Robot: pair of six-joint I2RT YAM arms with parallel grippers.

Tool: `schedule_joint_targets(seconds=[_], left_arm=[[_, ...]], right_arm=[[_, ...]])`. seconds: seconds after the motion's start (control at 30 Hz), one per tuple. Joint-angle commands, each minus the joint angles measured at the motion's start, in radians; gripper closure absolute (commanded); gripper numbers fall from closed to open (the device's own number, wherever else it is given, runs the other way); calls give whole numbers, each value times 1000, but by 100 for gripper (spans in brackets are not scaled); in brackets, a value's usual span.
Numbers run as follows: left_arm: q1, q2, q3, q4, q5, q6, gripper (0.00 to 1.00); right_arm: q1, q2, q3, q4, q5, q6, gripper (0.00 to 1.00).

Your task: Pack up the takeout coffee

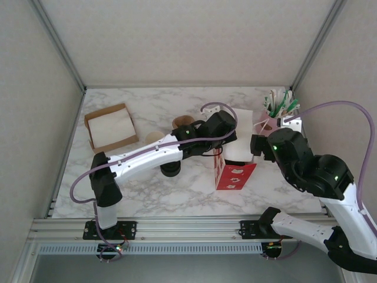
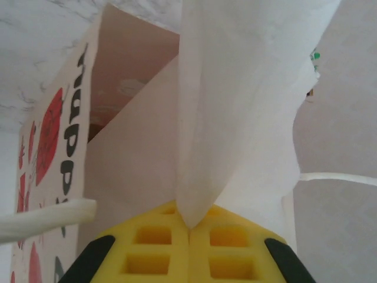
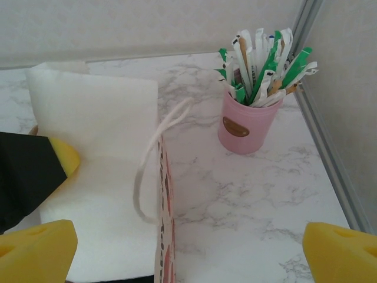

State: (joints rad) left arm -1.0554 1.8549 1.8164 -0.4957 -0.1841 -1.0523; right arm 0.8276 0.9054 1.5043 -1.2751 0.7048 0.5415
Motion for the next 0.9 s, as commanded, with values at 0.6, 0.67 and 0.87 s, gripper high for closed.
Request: schedule_joint_targets(seconds=[0.6,0.67,0.87], left_arm=[[-48,-34,99,-111,-122,-22,62],[-54,-40,114,-117,-137,-14,58],[-61,-49,160,-135,-177,23,57]], right_arm=[[-14,12,-16,29,-49,-11,1],[-14,15,-15,34,-56,-12,1],[-13,27,-4,37,-69,-18,1]])
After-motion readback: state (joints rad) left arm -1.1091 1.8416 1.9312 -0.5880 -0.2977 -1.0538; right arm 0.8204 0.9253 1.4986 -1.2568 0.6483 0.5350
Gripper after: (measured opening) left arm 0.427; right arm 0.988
